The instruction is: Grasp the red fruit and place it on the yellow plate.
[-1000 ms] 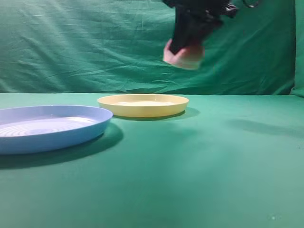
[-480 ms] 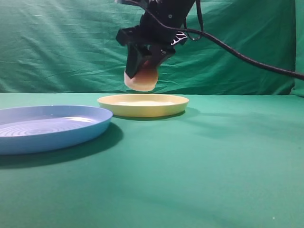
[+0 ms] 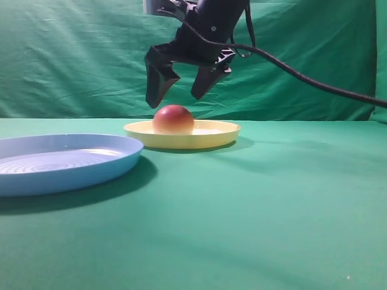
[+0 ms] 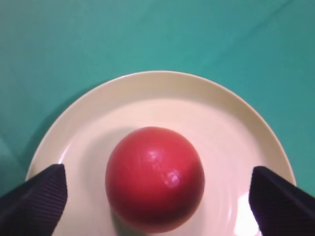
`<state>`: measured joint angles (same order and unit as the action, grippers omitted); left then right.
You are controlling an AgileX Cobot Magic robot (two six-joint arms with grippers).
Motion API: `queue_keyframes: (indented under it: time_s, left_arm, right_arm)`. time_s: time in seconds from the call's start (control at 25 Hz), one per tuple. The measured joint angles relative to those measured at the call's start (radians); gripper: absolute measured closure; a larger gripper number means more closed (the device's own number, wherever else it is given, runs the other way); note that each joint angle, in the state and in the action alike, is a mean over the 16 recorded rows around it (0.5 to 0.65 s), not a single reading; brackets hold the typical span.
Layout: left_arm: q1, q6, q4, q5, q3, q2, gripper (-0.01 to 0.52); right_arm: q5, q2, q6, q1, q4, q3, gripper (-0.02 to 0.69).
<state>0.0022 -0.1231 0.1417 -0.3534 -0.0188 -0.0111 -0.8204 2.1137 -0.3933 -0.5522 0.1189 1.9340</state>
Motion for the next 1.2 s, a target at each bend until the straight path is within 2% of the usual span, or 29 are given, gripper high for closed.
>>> queue_keyframes:
  time_s: [0.28, 0.48, 0.76, 1.2]
  left_arm:
    - [0.000, 0.000, 0.000, 0.000, 0.000, 0.000, 0.357]
    - [0.000, 0.000, 0.000, 0.000, 0.000, 0.000, 0.357]
    - [0.000, 0.000, 0.000, 0.000, 0.000, 0.000, 0.357]
    - [0.000, 0.000, 0.000, 0.000, 0.000, 0.000, 0.357]
  right_arm:
    - [-0.194, -0.096, 0.037, 0.000, -0.014, 0.072, 0.528]
    - [-0.264, -0.181, 0.072, 0.000, -0.019, 0.053, 0.644]
    - [-0.219, -0.353, 0.110, 0.000, -0.020, -0.111, 0.665]
    - [0.045, -0.719, 0.119, 0.000, 0.018, -0.612, 0.665]
